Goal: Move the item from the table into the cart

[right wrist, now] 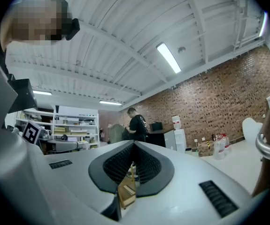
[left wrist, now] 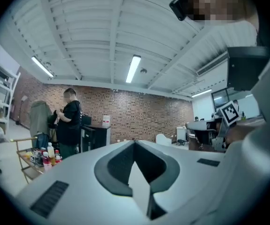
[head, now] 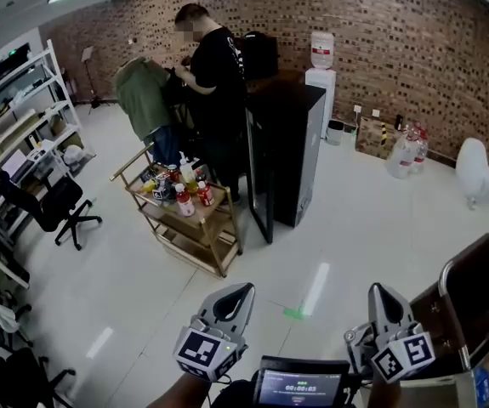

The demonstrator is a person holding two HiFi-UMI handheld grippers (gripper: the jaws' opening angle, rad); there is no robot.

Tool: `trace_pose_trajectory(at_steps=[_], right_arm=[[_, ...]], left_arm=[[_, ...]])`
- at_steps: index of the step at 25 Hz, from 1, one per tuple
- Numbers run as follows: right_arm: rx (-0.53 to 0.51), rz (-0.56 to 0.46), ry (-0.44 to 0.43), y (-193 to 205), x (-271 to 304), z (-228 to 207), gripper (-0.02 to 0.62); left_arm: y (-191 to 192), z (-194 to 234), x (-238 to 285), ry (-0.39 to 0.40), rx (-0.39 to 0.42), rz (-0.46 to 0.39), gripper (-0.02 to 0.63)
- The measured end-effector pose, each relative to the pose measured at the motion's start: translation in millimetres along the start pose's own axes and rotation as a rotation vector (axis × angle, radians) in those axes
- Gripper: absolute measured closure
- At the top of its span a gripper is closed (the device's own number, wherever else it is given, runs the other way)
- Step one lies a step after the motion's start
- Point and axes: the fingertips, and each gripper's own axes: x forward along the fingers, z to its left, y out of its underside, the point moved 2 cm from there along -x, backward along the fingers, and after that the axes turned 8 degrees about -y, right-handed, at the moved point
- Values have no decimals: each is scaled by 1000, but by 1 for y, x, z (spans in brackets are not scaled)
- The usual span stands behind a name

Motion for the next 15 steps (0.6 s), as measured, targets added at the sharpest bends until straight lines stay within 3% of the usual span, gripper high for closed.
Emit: trace_pose_trajectory(at_steps=[3, 8, 11, 15], right_arm=[[26, -4, -78, -6, 23, 4, 595], [51, 12, -241, -6, 48, 17, 595], [68, 25, -370, -11, 67, 41, 595], [83, 20, -439, -10, 88, 87, 595]], left_arm=[[-6, 9, -16, -85, -3, 5, 606], [-3, 19, -54, -292, 19, 28, 606], [-10, 29, -78, -383, 38, 19, 606], [-12, 48, -125, -460, 6, 9, 606]])
